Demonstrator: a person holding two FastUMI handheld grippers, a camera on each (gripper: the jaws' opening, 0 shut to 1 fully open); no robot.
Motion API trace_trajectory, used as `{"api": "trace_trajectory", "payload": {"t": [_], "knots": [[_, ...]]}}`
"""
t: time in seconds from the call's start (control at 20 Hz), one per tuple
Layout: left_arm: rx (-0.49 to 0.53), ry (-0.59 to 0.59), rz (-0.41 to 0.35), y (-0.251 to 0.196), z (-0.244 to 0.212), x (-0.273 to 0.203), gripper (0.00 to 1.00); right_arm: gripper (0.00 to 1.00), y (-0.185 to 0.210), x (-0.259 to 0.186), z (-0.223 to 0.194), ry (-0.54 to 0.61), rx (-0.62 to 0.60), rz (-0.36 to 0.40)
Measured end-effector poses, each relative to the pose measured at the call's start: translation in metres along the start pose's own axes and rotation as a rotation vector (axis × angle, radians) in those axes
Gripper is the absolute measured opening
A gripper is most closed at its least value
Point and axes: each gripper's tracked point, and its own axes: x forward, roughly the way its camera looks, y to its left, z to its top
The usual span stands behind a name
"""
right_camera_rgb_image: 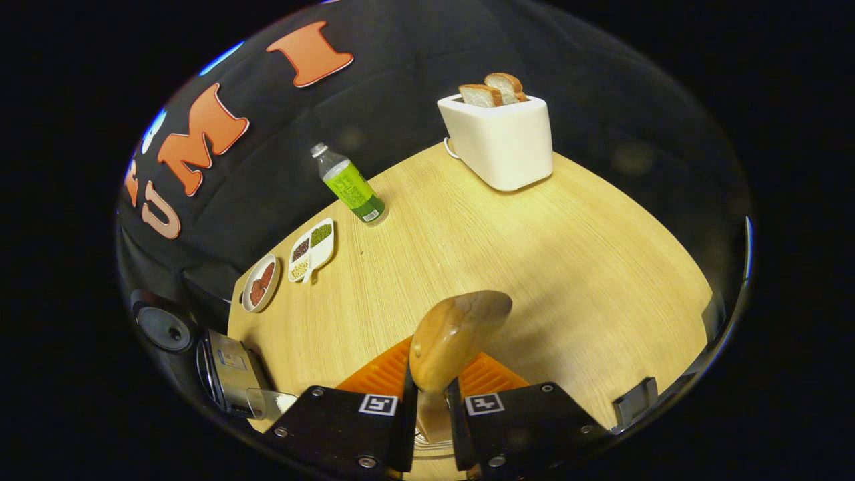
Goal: Close the left gripper, press the button to open the rice cooker; take a wooden spoon from the chopstick holder with the right hand, scoop a spoonful of rice and pour it into the rice cooker, then put the wooden spoon back into the chopstick holder.
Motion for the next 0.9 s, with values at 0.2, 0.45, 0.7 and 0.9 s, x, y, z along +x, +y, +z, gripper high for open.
{"api": "trace_trajectory", "payload": {"t": [0.2, 0.45, 0.7, 0.9], "knots": [[-0.045, -0.003, 0.007, 0.004, -0.003, 0.011, 1.0, 0.19, 0.001, -0.014, -0.007, -0.009, 0.012, -0.003], [-0.097, -0.012, -0.008, 0.002, -0.005, 0.023, 0.95, 0.16, 0.004, -0.034, -0.017, -0.041, -0.015, -0.015], [-0.134, -0.015, -0.02, 0.006, -0.013, 0.036, 1.0, 0.14, 0.018, -0.066, 0.012, -0.156, -0.041, -0.043], [-0.155, -0.034, -0.009, 0.015, -0.015, 0.044, 0.93, 0.14, 0.046, -0.106, 0.038, -0.254, -0.059, -0.009]]}}
